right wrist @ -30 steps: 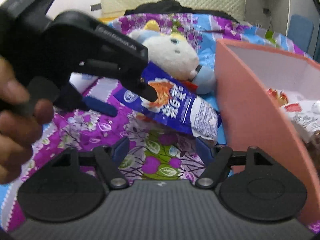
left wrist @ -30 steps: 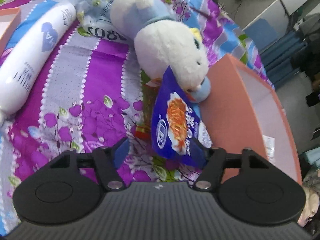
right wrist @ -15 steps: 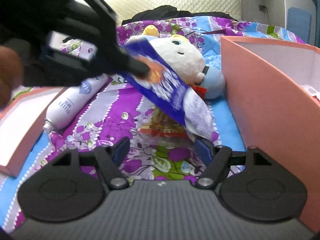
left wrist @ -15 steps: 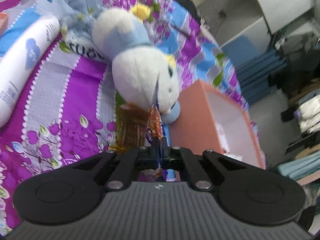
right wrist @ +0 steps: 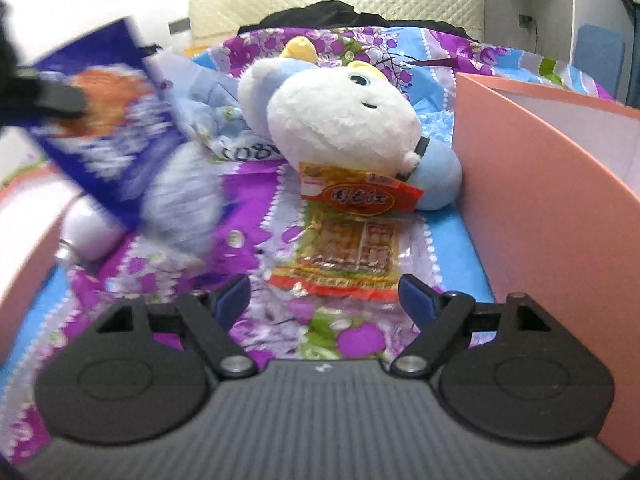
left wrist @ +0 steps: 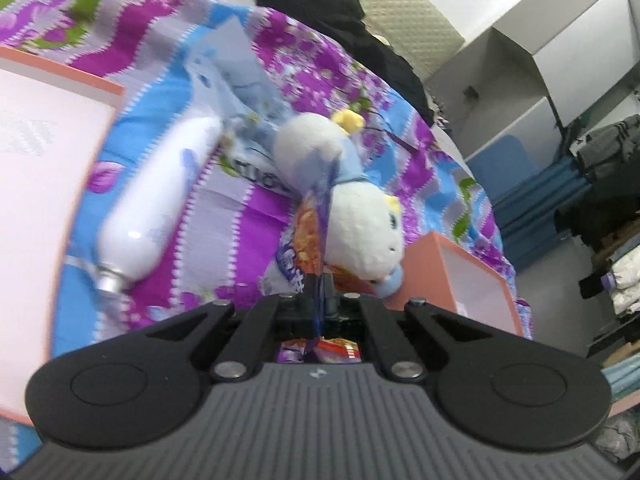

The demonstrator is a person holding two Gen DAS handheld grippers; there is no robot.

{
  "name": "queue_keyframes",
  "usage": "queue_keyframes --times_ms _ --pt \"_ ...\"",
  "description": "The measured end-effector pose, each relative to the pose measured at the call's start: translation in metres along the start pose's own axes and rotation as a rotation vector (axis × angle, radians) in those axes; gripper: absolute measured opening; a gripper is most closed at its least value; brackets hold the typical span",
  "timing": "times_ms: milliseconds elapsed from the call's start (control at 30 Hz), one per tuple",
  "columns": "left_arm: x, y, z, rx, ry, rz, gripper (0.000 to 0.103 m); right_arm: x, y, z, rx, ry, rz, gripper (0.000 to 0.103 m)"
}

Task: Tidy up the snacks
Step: 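Grasp the blue snack bag with left gripper while right grasps red-label strip snack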

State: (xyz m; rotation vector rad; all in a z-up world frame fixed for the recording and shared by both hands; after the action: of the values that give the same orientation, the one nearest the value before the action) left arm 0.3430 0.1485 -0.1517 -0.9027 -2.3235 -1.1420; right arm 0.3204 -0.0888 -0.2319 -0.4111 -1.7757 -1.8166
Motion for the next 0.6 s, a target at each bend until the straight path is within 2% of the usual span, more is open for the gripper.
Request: queue_keyframes --times_ms 333,467,533,600 --pt "0.017 -0.007 0.024 -0.014 0.102 -0.003 0.0 -0.046 0.018 -0.004 -0.004 -0.062 0.041 0.083" --pt "0.016 -0.011 0.022 -0.029 0.121 -0.008 0.0 -0.067 0.022 -0.011 -0.06 -0.034 0.117 0.095" --pt "0.015 -0.013 0.019 -0.038 0.129 -0.008 0.0 -0.071 0.024 -0.012 -0.062 -0.024 0.132 0.094" --pt "0.015 -0.015 0.017 -0.044 0.138 -0.006 0.0 -0.071 0.024 -0.009 -0.044 -0.023 0.139 0.089"
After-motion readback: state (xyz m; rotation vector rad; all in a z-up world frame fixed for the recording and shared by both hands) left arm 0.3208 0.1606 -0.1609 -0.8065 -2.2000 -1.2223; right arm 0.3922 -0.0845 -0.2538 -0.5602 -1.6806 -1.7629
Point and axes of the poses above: each gripper's, at about its wrist camera, not at the fingertips, and x roughly against the way its jaws point, z to its left, y to its top, the point moved 1 cm from there along -x, roughly the way its jaws point, and after that the axes turned 2 degrees about -x, right-handed, at the moved point
